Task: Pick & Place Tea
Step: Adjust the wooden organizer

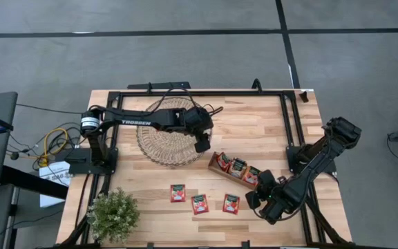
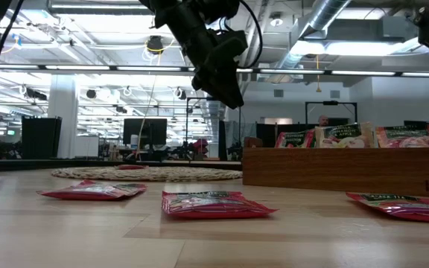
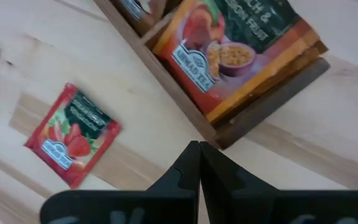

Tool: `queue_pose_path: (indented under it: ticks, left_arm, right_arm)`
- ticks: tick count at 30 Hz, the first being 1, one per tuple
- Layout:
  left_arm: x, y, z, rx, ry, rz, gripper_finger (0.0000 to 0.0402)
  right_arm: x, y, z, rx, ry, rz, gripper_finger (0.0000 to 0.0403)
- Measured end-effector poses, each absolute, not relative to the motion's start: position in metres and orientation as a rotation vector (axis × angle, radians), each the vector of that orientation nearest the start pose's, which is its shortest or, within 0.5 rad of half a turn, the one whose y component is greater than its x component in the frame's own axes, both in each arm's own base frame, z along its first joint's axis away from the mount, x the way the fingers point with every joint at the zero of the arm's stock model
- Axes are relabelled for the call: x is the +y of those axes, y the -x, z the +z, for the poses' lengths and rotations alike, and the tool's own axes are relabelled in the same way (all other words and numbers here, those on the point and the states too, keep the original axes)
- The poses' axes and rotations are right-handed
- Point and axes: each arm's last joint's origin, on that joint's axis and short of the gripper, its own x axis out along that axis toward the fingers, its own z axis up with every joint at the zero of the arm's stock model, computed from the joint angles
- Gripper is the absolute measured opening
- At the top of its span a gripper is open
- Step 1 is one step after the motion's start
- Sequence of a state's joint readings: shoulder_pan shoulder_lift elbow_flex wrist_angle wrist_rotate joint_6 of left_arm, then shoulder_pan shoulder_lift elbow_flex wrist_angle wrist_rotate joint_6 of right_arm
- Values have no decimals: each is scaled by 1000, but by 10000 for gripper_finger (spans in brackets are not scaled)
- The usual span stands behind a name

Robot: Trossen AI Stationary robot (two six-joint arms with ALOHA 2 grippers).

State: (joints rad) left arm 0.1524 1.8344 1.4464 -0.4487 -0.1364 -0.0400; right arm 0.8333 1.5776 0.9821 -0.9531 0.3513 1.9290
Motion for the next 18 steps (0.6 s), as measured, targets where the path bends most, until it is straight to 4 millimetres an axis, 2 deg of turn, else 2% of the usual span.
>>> queue_pose_path:
  ticks: [18]
  left_arm:
    - [65, -397, 250, 837, 38, 285, 160]
  right_arm:
    - [178, -174, 185, 1077, -683, -927, 0]
